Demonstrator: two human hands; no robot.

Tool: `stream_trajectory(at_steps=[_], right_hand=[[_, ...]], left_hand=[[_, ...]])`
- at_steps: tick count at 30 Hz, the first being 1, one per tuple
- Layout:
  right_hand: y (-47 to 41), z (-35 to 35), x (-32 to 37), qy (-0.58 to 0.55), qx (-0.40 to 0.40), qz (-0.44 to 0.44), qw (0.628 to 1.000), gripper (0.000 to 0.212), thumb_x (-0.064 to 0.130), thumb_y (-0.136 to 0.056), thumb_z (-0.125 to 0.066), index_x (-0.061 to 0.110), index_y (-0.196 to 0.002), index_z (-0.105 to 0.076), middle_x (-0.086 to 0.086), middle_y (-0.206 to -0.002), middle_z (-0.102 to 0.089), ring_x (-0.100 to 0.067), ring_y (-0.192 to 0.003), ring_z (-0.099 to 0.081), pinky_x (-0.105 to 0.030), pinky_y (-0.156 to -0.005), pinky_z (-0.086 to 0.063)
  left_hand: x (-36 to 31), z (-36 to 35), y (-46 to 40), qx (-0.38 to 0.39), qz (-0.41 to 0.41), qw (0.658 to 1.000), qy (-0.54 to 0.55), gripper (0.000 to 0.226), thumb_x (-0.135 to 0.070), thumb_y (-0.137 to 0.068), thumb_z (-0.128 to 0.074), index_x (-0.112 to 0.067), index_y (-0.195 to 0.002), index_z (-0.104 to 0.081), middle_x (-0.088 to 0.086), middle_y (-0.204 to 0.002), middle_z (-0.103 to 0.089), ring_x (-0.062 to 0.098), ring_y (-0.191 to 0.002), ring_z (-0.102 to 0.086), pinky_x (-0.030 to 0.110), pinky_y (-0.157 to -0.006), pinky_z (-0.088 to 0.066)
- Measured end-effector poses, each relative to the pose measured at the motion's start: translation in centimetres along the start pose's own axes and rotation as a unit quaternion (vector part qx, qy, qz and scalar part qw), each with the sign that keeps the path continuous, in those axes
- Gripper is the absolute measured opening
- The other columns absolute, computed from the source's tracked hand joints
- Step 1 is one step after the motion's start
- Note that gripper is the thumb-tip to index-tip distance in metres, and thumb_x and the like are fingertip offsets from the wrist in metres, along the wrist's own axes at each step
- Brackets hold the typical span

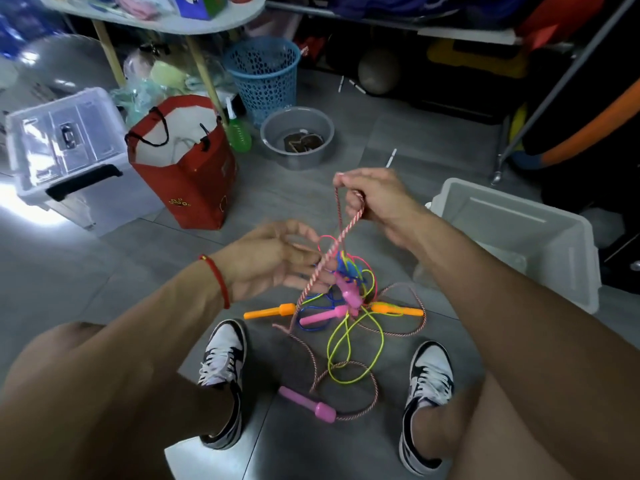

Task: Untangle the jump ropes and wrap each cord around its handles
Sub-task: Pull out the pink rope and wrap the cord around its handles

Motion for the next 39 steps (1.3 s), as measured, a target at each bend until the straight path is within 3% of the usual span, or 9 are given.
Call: stream_trajectory(at_steps=[5,9,14,17,20,25,29,33,39], right_hand=[[5.7,-5.6,2.5,0.073,0.315,0.051,0.945,0.012,0.002,-0.097,-0.054,0.001,-0.097,-0.065,-0.007,-0.067,-0.062,-0.019,-0.064,-0.055,-0.028,-0.065,-0.046],[8.5,-5.7,-0.8,0.146,0.434,-0.053,0.887,0.01,0.007,-0.094,-0.062,0.005,-0.101,-0.069,-0.03,-0.082,-0.063,-0.027,-0.071,-0.062,-0.03,-0.068,-0.052],[5.1,-0.5,-7.9,0.22,0.284,-0.229,0.905,0.031,-0.004,-0.099,-0.034,-0.004,-0.121,-0.056,-0.028,-0.105,-0.07,-0.045,-0.092,-0.071,-0.044,-0.081,-0.061],[2.8,-1.0,-8.5,0.232,0.231,-0.17,0.929,0.018,0.007,-0.103,-0.049,0.02,-0.115,-0.054,-0.018,-0.096,-0.066,-0.035,-0.075,-0.067,-0.038,-0.066,-0.061],[0.8,-1.8,-8.4,0.407,0.237,-0.063,0.88,0.024,0.025,-0.1,-0.059,0.03,-0.077,-0.062,-0.005,-0.077,-0.064,-0.017,-0.065,-0.059,-0.032,-0.063,-0.054],[-2.2,1.0,-3.2,0.425,0.115,0.056,0.896,0.024,0.034,-0.093,-0.068,0.025,-0.071,-0.07,-0.003,-0.071,-0.07,-0.01,-0.067,-0.054,-0.042,-0.073,-0.05],[1.3,-1.3,3.1,0.412,0.14,0.159,0.887,0.024,0.045,-0.084,-0.072,0.021,-0.086,-0.075,-0.002,-0.062,-0.065,-0.006,-0.059,-0.055,-0.03,-0.061,-0.045],[4.1,-4.6,4.9,0.501,0.162,0.26,0.809,0.023,0.048,-0.085,-0.067,0.028,-0.083,-0.078,-0.006,-0.067,-0.064,-0.017,-0.064,-0.059,-0.036,-0.064,-0.045],[0.5,2.0,-4.5,0.546,0.234,0.051,0.803,0.029,0.038,-0.094,-0.066,0.017,-0.075,-0.07,-0.006,-0.073,-0.066,-0.012,-0.068,-0.051,-0.029,-0.063,-0.04]], left_hand=[[2.2,1.6,-3.0,-0.022,0.105,0.986,0.126,0.056,-0.048,-0.101,-0.04,0.0,-0.123,-0.058,0.021,-0.117,-0.069,0.035,-0.104,-0.069,0.051,-0.1,-0.05],[1.5,1.8,-4.7,-0.097,0.088,0.986,0.098,0.018,-0.016,-0.102,-0.047,-0.003,-0.101,-0.06,0.008,-0.077,-0.066,0.016,-0.061,-0.066,0.027,-0.055,-0.058],[-4.4,0.1,-4.2,-0.07,-0.101,0.992,0.025,0.019,0.004,-0.098,-0.05,-0.013,-0.098,-0.043,0.009,-0.064,-0.055,0.023,-0.057,-0.055,0.033,-0.06,-0.053],[-6.4,-2.8,-2.1,0.026,-0.159,0.986,-0.041,0.021,0.003,-0.098,-0.053,-0.012,-0.101,-0.04,0.009,-0.064,-0.055,0.024,-0.057,-0.052,0.034,-0.061,-0.047],[-6.9,-2.8,-0.1,0.063,-0.191,0.976,-0.08,0.023,-0.003,-0.093,-0.059,-0.014,-0.093,-0.039,0.011,-0.063,-0.056,0.025,-0.058,-0.049,0.036,-0.061,-0.037],[-1.8,-1.0,1.7,0.111,-0.023,0.968,-0.225,0.027,0.003,-0.094,-0.059,-0.011,-0.098,-0.037,0.018,-0.068,-0.064,0.031,-0.06,-0.061,0.035,-0.058,-0.053],[2.7,-0.4,2.6,0.117,0.134,0.94,-0.292,0.036,0.008,-0.089,-0.065,-0.01,-0.114,-0.045,0.027,-0.092,-0.072,0.038,-0.083,-0.069,0.059,-0.087,-0.055],[-2.7,-2.1,1.1,0.032,-0.071,0.967,-0.241,0.021,-0.027,-0.097,-0.063,-0.007,-0.103,-0.062,0.001,-0.07,-0.065,0.022,-0.08,-0.065,0.054,-0.087,-0.051],[-4.7,-1.9,2.0,0.037,-0.202,0.951,-0.231,0.036,-0.019,-0.108,-0.039,-0.002,-0.085,-0.061,-0.003,-0.047,-0.044,0.03,-0.062,-0.061,0.046,-0.073,-0.042]])
Point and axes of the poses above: each hand's wrist, its own y-axis away from the middle knuckle, its own z-axis out of the back of the hand, x = y × z, the point moved 10 cm from there along -y, towards the middle knuckle
